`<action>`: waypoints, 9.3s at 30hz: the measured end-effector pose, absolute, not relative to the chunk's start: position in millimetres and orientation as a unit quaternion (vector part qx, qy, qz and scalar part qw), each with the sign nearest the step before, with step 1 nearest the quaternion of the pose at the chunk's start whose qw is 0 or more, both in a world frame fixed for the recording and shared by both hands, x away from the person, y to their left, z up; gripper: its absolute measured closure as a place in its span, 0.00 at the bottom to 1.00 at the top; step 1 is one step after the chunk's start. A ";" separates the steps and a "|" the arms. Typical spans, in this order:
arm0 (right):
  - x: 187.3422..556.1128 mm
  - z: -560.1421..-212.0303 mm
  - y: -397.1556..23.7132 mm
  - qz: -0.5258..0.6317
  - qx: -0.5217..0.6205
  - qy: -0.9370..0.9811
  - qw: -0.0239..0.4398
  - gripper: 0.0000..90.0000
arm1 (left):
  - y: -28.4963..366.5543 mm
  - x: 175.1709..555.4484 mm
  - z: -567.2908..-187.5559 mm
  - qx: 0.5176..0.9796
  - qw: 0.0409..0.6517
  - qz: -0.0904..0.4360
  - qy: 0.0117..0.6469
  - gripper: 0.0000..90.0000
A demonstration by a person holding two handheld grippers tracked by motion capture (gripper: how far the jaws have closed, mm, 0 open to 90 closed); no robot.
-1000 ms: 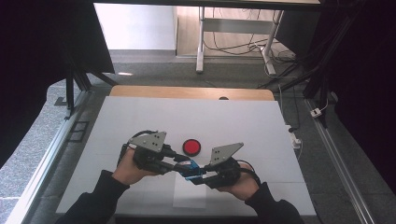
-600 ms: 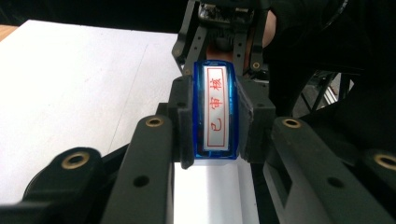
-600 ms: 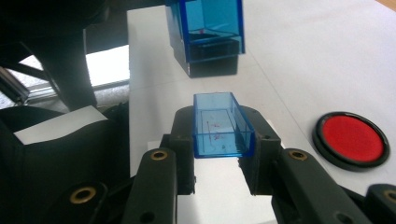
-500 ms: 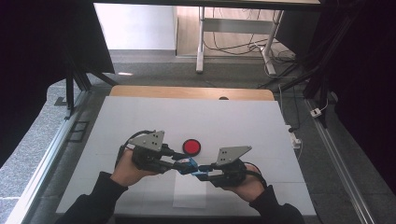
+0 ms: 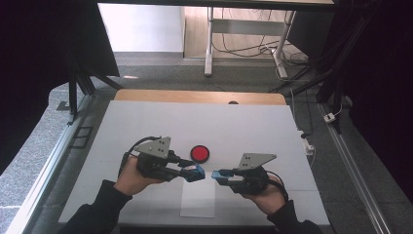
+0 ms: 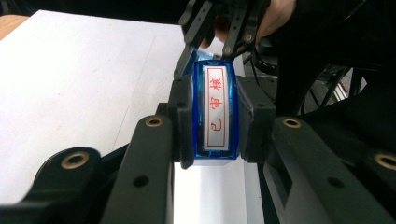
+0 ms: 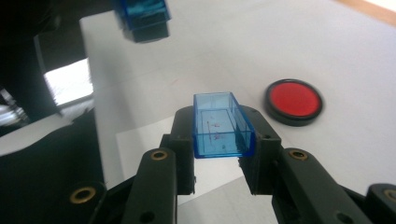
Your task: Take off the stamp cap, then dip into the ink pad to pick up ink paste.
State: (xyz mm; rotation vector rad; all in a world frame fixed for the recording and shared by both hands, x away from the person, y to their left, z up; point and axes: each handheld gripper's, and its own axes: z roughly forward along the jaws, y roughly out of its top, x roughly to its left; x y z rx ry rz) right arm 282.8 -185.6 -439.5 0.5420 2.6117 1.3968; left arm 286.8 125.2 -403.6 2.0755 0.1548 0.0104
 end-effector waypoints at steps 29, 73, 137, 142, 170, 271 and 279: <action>261.7 -440.0 -243.4 0.456 0.298 0.828 0.131 0.76 | 124.5 290.7 -406.8 0.866 0.481 0.028 0.132 0.78; 240.4 -456.1 -295.2 0.425 0.374 0.814 0.130 0.76 | 129.2 305.8 -410.3 0.857 0.468 0.058 0.210 0.78; 240.1 -456.7 -294.7 0.418 0.368 0.821 0.124 0.76 | 84.4 398.9 -459.4 0.870 0.391 0.046 0.296 0.78; 240.0 -457.0 -293.8 0.419 0.367 0.821 0.123 0.76 | 82.5 403.2 -468.9 0.872 0.382 0.041 0.302 0.78; 240.3 -457.5 -292.3 0.413 0.362 0.826 0.123 0.76 | 63.3 405.1 -481.7 0.887 0.325 0.069 0.321 0.78; 241.5 -457.9 -291.9 0.410 0.364 0.829 0.116 0.76 | 59.7 405.0 -482.1 0.896 0.317 0.047 0.306 0.78; 241.5 -457.9 -291.9 0.410 0.364 0.829 0.116 0.76 | 58.6 405.5 -481.4 0.898 0.313 0.047 0.306 0.78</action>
